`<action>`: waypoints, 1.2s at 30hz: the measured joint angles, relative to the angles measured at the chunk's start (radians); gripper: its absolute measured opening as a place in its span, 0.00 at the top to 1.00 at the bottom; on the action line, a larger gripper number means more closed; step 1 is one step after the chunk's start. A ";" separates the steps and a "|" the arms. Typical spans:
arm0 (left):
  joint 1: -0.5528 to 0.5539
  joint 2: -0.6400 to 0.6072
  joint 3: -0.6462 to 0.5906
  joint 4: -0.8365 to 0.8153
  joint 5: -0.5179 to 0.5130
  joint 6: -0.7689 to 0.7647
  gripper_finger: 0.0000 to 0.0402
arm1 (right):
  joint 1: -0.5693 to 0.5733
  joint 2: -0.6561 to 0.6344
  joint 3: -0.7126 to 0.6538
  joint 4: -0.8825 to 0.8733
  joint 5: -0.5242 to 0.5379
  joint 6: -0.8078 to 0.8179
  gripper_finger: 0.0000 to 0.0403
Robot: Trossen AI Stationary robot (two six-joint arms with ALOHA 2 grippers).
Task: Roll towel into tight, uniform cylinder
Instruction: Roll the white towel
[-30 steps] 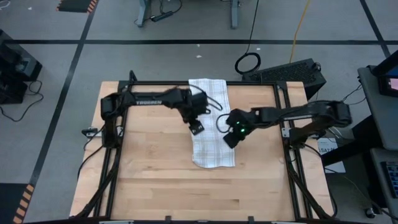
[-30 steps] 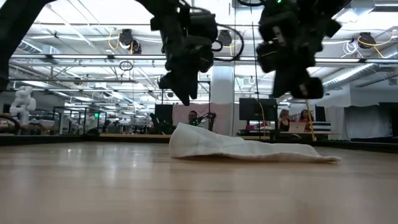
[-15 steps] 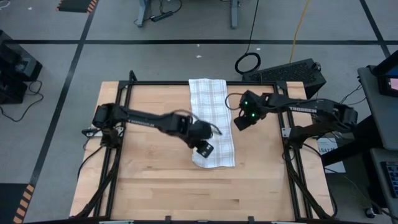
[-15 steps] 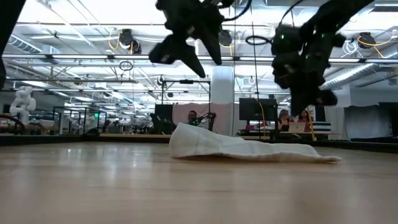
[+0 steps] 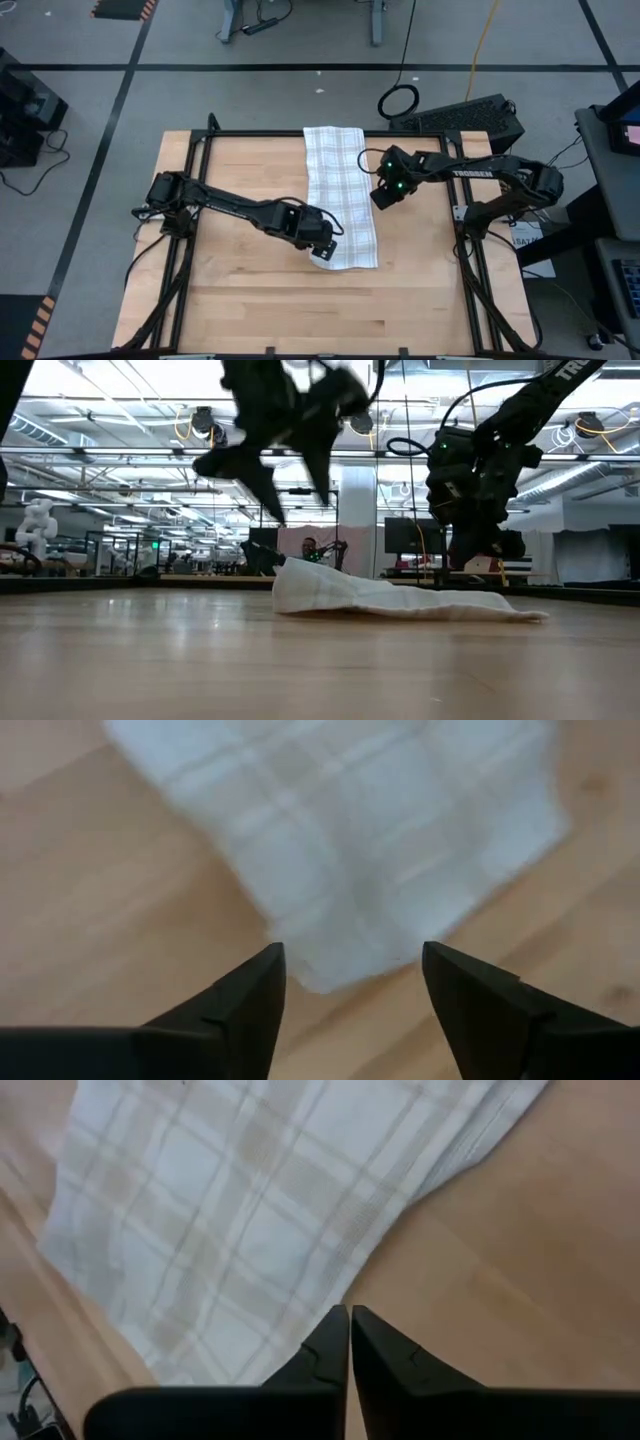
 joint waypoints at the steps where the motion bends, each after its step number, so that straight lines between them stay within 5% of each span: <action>1: 0.007 0.001 -0.007 0.000 0.014 0.019 0.40 | 0.000 0.000 0.000 -0.001 -0.005 -0.003 0.97; 9: 0.066 -0.016 -0.071 0.169 0.249 0.165 0.44 | 0.012 -0.075 0.000 -0.010 -0.124 0.027 0.88; 18: 0.138 -0.037 -0.069 0.093 0.304 0.308 0.44 | 0.075 -0.229 0.000 -0.021 -0.125 0.185 0.82; 25: 0.157 -0.037 -0.069 0.113 0.296 0.084 0.44 | 0.165 -0.354 0.000 -0.020 -0.053 0.344 0.81; 31: 0.105 -0.039 -0.084 0.046 0.125 0.054 0.43 | 0.237 -0.444 0.000 -0.009 0.022 0.474 0.81; 36: 0.066 -0.067 -0.218 0.274 0.141 0.008 0.41 | 0.271 -0.480 0.000 0.011 0.071 0.529 0.81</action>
